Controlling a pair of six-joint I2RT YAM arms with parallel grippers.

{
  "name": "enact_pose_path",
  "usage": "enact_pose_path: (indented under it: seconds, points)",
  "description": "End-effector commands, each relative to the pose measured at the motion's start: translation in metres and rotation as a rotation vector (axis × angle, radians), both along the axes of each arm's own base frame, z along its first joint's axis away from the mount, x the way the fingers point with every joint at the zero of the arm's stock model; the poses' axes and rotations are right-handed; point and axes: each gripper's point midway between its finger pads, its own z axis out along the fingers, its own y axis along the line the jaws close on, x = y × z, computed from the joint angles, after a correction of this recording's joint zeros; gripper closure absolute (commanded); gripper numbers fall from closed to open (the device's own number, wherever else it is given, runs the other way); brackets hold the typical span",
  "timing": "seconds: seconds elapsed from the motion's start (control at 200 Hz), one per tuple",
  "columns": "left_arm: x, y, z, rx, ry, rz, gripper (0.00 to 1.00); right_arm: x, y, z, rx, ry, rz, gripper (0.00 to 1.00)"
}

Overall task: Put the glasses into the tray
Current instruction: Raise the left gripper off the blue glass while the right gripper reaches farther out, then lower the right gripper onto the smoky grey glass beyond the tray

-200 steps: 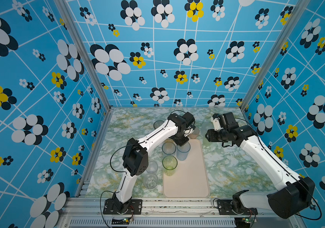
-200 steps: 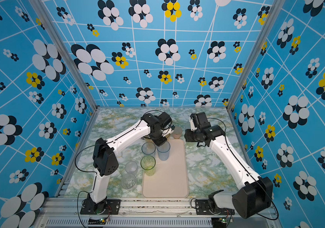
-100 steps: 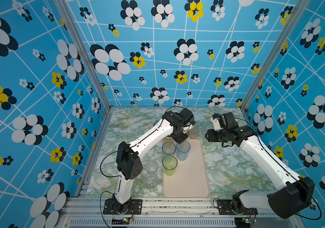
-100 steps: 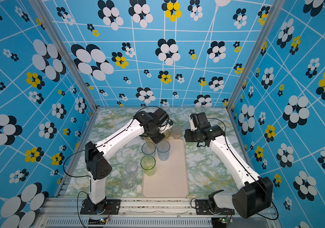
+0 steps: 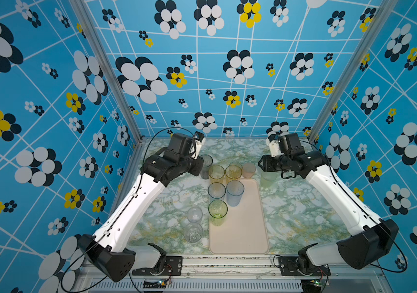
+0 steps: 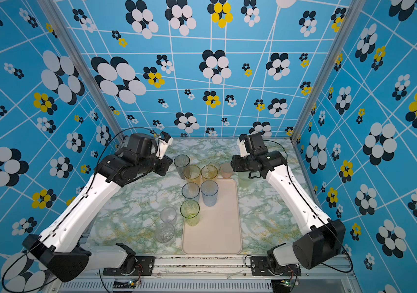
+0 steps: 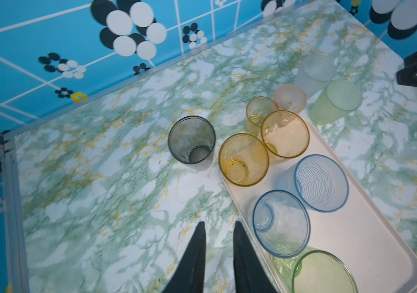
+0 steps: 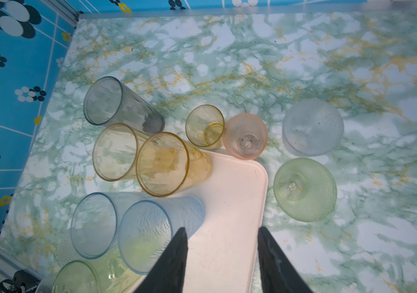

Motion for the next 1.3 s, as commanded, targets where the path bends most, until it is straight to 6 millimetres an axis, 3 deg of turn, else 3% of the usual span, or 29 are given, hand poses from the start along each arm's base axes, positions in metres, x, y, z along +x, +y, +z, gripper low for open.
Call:
enact_pose_path:
  seconds: [0.0, 0.195, 0.56, 0.625, 0.975, 1.295]
  points:
    - [0.005, 0.021, -0.001, -0.126, -0.034, 0.104, 0.77, 0.007, 0.030, 0.010, -0.016, -0.011, 0.094, 0.53]
    - [0.004, 0.058, -0.025, -0.186, -0.002, 0.207, 0.78, 0.028, 0.083, 0.011, -0.051, 0.002, 0.203, 0.53]
    - [0.009, 0.072, -0.042, -0.249, 0.003, 0.237, 0.78, 0.067, 0.149, -0.001, -0.076, 0.052, 0.302, 0.53]
    - [0.009, 0.074, -0.043, -0.257, -0.001, 0.241, 0.78, 0.076, 0.161, -0.016, -0.087, 0.079, 0.315, 0.53]
    - [0.004, 0.095, -0.040, -0.276, -0.020, 0.280, 0.77, 0.094, 0.199, -0.047, -0.060, 0.069, 0.316, 0.53]
    - [0.003, 0.091, -0.037, -0.306, -0.027, 0.257, 0.77, 0.104, 0.216, -0.073, -0.034, 0.085, 0.291, 0.56]
